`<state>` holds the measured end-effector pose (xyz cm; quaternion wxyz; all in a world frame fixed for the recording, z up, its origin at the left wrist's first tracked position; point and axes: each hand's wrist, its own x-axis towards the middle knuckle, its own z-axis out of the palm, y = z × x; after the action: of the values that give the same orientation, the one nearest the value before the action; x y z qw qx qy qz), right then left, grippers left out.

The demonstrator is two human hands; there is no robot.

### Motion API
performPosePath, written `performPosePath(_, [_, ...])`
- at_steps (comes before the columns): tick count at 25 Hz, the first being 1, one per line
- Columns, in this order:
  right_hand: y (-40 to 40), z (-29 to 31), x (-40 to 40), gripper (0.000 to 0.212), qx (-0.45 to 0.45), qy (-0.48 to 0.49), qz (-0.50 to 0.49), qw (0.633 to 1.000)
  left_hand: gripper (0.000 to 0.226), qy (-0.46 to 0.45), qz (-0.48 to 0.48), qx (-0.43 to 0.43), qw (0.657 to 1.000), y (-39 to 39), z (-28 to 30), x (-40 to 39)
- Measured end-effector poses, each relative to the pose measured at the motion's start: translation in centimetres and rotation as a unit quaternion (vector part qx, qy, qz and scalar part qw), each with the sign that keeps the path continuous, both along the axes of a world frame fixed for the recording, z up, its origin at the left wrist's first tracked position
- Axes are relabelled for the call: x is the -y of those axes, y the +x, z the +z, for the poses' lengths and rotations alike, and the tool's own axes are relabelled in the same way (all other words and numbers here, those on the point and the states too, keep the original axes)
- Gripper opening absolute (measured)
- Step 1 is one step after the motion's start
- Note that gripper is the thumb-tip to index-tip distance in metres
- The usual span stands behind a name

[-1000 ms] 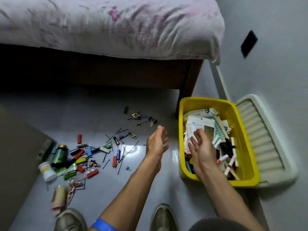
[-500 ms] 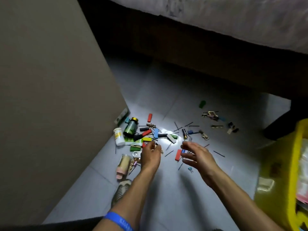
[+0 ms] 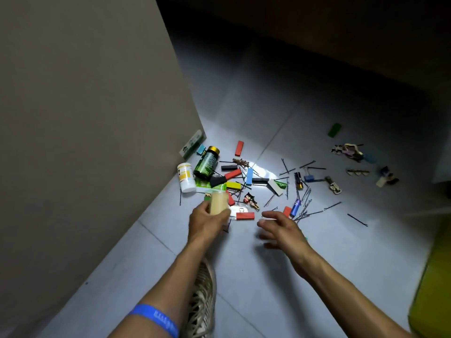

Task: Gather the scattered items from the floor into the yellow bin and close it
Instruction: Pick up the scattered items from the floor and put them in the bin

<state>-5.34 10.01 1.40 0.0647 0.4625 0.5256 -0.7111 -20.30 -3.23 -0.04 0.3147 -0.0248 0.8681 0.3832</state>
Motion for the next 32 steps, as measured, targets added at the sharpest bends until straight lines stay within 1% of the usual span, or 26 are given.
performPosePath(2, [-1.0, 0.0, 0.9, 0.042, -0.031, -0.031, -0.012, 0.999, 0.042, 0.080, -0.098, 0.042, 0.991, 1.7, 1.0, -1.5])
performPosePath(4, [-1.8, 0.0, 1.1, 0.047, -0.038, -0.021, -0.057, 0.997, 0.029, 0.125, -0.231, 0.110, 0.959, 2.5, 1.8, -2.1])
performPosePath(5, [-2.1, -0.1, 0.8, 0.051, -0.017, -0.003, -0.076, 0.997, 0.020, 0.134, -0.261, 0.130, 0.947, 1.9, 1.9, -2.1])
performPosePath(6, [-2.3, -0.2, 0.3, 0.053, 0.012, 0.021, -0.076, 0.997, 0.014, 0.138, -0.241, 0.131, 0.952, 0.9, 2.0, -2.0])
performPosePath(7, [-2.5, -0.4, -0.2, 0.053, 0.041, 0.052, -0.053, 0.996, 0.013, 0.126, -0.180, 0.105, 0.970, -0.5, 2.0, -1.9])
performPosePath(8, [-2.6, -0.7, -0.6, 0.050, 0.062, 0.099, -0.008, 0.993, 0.015, 0.088, -0.099, 0.044, 0.990, -2.3, 1.8, -1.8])
performPosePath(9, [-2.7, -1.1, -0.9, 0.047, 0.067, 0.167, 0.060, 0.982, 0.022, 0.021, -0.031, -0.044, 0.998, -4.2, 1.7, -1.6])
performPosePath(10, [-2.9, -1.6, -1.0, 0.044, 0.059, 0.250, 0.139, 0.956, 0.030, -0.067, -0.015, -0.127, 0.990, -6.3, 1.4, -1.3])
performPosePath(11, [-3.1, -2.2, -1.0, 0.044, 0.044, 0.331, 0.222, 0.916, 0.040, -0.135, -0.043, -0.175, 0.974, -8.2, 0.7, -1.0])
performPosePath(12, [-3.4, -2.7, -0.9, 0.047, 0.029, 0.398, 0.299, 0.867, 0.051, -0.174, -0.091, -0.185, 0.963, -9.8, 0.1, -0.8])
performPosePath(13, [-3.6, -3.2, -0.7, 0.052, 0.023, 0.444, 0.364, 0.818, 0.060, -0.183, -0.135, -0.165, 0.960, -10.9, -0.4, -0.7])
performPosePath(14, [-3.9, -3.9, -0.6, 0.058, 0.026, 0.475, 0.414, 0.776, 0.064, -0.171, -0.159, -0.143, 0.962, -11.8, -1.0, -0.9])
performPosePath(15, [-4.1, -4.4, -0.5, 0.062, 0.030, 0.494, 0.448, 0.744, 0.065, -0.158, -0.173, -0.127, 0.964, -12.3, -1.6, -1.0])
performPosePath(16, [-4.4, -4.8, -0.2, 0.062, 0.029, 0.511, 0.468, 0.721, 0.062, -0.154, -0.185, -0.122, 0.963, -12.5, -2.2, -1.1])
performPosePath(18, [-4.8, -5.2, 0.3, 0.052, 0.020, 0.549, 0.481, 0.683, 0.051, -0.167, -0.201, -0.140, 0.955, -12.3, -2.8, -1.1])
performPosePath(20, [-5.3, -5.5, 0.8, 0.040, 0.015, 0.572, 0.482, 0.663, 0.041, -0.153, -0.155, -0.188, 0.958, -12.0, -2.8, -1.5])
performPosePath(22, [-5.6, -5.5, 1.4, 0.038, 0.023, 0.572, 0.478, 0.666, 0.036, -0.132, -0.103, -0.248, 0.954, -11.8, -2.3, -2.5])
performPosePath(23, [-5.8, -5.6, 1.7, 0.037, 0.028, 0.570, 0.476, 0.669, 0.033, -0.133, -0.092, -0.260, 0.952, -11.9, -2.1, -3.3])
performPosePath(24, [-6.0, -5.6, 2.0, 0.035, 0.032, 0.569, 0.475, 0.671, 0.030, -0.145, -0.094, -0.252, 0.952, -12.0, -1.9, -4.2])
performPosePath(25, [-6.0, -5.6, 2.1, 0.033, 0.037, 0.569, 0.474, 0.671, 0.032, -0.165, -0.103, -0.226, 0.955, -12.2, -2.0, -5.1])
performPosePath(26, [-5.9, -5.5, 2.2, 0.034, 0.043, 0.567, 0.473, 0.673, 0.038, -0.187, -0.111, -0.187, 0.958, -12.3, -2.1, -5.7])
performPosePath(28, [-5.3, -5.5, 2.1, 0.038, 0.054, 0.552, 0.464, 0.691, 0.054, -0.218, -0.109, -0.101, 0.965, -12.6, -2.5, -6.2])
performPosePath(29, [-4.8, -5.5, 1.9, 0.037, 0.055, 0.542, 0.450, 0.708, 0.058, -0.227, -0.108, -0.071, 0.965, -12.5, -2.7, -6.3])
performPosePath(30, [-4.5, -5.4, 1.6, 0.032, 0.054, 0.526, 0.424, 0.735, 0.060, -0.230, -0.110, -0.056, 0.965, -12.4, -2.8, -6.4])
performPosePath(31, [-4.1, -5.2, 1.2, 0.023, 0.050, 0.496, 0.381, 0.779, 0.060, -0.231, -0.113, -0.052, 0.965, -12.1, -2.8, -6.4])
performPosePath(32, [-3.7, -4.8, 0.7, 0.016, 0.042, 0.443, 0.316, 0.838, 0.058, -0.229, -0.118, -0.055, 0.965, -11.5, -2.6, -6.5])
